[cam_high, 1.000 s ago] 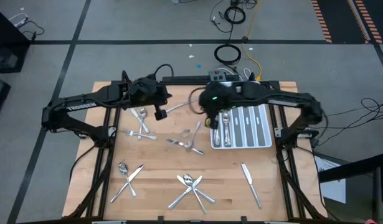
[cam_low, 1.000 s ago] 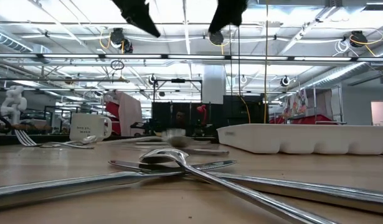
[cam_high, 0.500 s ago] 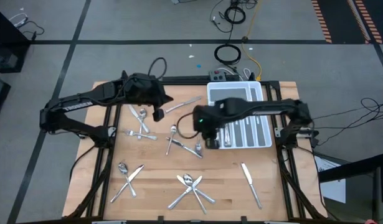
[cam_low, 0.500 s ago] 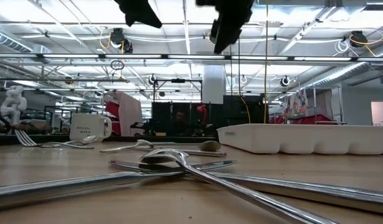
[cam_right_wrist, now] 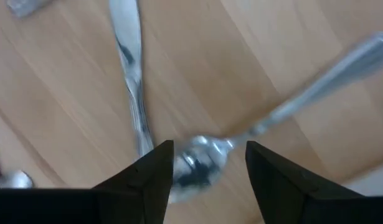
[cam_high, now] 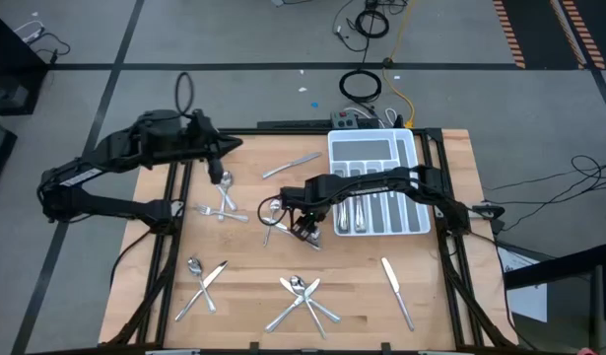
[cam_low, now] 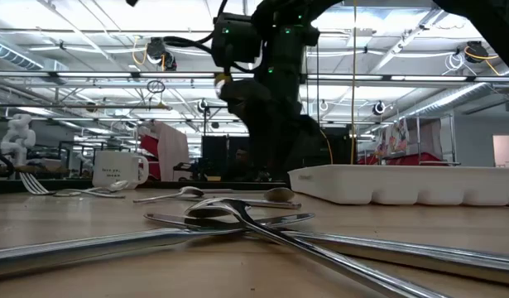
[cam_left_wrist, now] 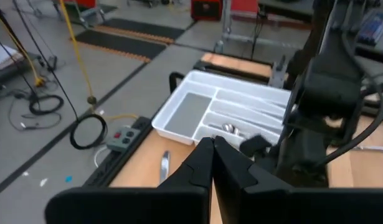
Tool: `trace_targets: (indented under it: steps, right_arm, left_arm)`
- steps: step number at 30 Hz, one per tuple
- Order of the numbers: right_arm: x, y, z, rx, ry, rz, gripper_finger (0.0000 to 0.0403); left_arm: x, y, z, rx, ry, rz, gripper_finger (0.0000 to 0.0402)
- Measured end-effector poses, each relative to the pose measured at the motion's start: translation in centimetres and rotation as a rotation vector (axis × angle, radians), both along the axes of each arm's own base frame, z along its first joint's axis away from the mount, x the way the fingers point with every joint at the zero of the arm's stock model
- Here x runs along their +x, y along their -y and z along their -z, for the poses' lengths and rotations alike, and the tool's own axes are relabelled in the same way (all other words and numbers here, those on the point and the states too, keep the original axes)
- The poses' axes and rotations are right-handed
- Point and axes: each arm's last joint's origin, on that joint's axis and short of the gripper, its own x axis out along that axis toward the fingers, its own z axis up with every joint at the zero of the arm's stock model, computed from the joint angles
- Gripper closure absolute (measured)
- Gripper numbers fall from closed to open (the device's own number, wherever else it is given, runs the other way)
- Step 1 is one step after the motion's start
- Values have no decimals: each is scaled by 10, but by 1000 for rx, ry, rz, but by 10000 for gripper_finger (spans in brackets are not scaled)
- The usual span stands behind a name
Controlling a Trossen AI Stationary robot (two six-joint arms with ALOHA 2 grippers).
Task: Sort silverware
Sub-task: Put the silver spoon into the silverware tray
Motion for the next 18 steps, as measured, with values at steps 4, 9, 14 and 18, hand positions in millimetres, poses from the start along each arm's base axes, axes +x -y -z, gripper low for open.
trace_targets:
  steps: [4, 9, 14, 18]
  right_arm:
    - [3, 2, 6, 7, 5, 71, 221]
    - [0, 8, 5, -29, -22, 157, 222]
    - [-2, 11, 5, -25, -41, 201, 222]
    - [-3, 11, 6, -38, -53, 216, 222]
  left_arm:
    - [-10, 3, -5, 13, 30, -11, 389]
    - [-14, 4, -6, 18, 42, -11, 389]
    - [-14, 3, -6, 24, 38, -9, 389]
    - [-13, 3, -6, 45, 27, -1, 389]
